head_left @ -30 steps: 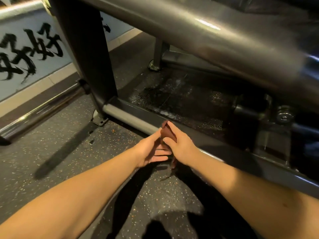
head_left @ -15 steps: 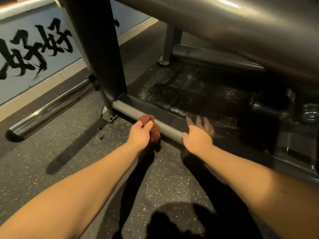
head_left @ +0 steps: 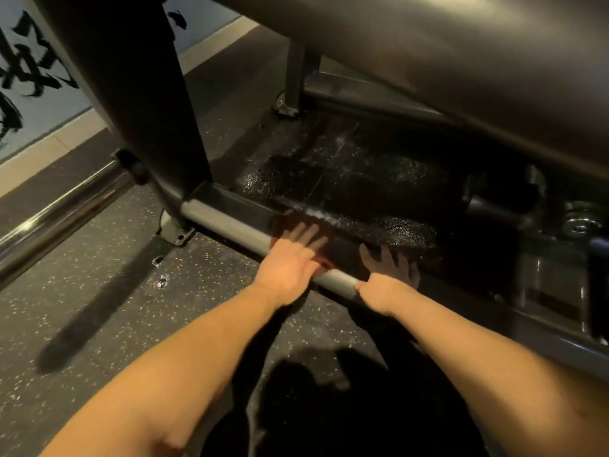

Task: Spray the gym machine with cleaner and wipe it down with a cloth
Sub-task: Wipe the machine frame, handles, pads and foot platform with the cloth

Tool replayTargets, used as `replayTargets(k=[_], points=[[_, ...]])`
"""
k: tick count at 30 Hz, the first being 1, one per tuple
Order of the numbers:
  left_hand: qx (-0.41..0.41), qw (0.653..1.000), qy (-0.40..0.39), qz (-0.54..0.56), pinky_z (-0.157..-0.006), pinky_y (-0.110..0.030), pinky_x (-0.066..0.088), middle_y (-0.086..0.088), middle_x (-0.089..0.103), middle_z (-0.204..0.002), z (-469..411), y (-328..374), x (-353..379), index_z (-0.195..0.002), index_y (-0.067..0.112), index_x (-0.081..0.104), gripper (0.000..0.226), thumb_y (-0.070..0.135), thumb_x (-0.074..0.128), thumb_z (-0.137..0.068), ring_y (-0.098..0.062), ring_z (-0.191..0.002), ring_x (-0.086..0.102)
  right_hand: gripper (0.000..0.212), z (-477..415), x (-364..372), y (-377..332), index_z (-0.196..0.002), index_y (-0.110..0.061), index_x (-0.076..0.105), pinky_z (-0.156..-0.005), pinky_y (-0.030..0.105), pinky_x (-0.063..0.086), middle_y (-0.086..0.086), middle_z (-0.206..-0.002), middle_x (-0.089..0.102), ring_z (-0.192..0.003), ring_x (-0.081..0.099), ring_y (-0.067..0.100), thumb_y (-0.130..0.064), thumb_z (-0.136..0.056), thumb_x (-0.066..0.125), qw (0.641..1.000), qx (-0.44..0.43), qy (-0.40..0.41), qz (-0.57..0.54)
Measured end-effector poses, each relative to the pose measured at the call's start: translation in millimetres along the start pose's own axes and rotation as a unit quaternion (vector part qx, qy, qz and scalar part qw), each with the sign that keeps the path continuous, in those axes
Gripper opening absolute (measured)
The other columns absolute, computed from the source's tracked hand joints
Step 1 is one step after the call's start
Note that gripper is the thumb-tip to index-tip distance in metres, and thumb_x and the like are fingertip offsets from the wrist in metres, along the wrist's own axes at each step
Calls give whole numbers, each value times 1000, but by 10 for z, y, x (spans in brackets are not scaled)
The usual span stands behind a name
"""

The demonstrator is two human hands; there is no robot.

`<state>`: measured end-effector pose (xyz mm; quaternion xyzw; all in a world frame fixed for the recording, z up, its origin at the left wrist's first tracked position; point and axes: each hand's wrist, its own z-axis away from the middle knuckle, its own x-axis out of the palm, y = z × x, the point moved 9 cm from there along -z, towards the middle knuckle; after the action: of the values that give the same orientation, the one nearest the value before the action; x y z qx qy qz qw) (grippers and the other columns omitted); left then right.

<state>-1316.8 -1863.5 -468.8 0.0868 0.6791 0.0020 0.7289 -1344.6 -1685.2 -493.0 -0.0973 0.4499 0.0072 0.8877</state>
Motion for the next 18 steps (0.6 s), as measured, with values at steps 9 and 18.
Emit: replayTargets(k=[9,18], points=[[-92,989,-60,100,-128,-47,-1,6,38,-163,-504,-390,-7,-151,30,50,53,55,37,-106,-23,-155,19,101,86,3,-61,-162,-43,3,-125,56,-7,6,-172,2,-157,-3,39,-74,-86,61,995,3,96,-2],[-173,982,-35,65,-121,-42,27,-14,48,-155,-661,-1532,-128,-148,7,53,45,29,45,-110,-34,-146,39,105,29,-21,-58,-162,-43,8,-126,56,-6,5,-172,4,-158,-2,37,-62,-83,74,996,35,76,-29]])
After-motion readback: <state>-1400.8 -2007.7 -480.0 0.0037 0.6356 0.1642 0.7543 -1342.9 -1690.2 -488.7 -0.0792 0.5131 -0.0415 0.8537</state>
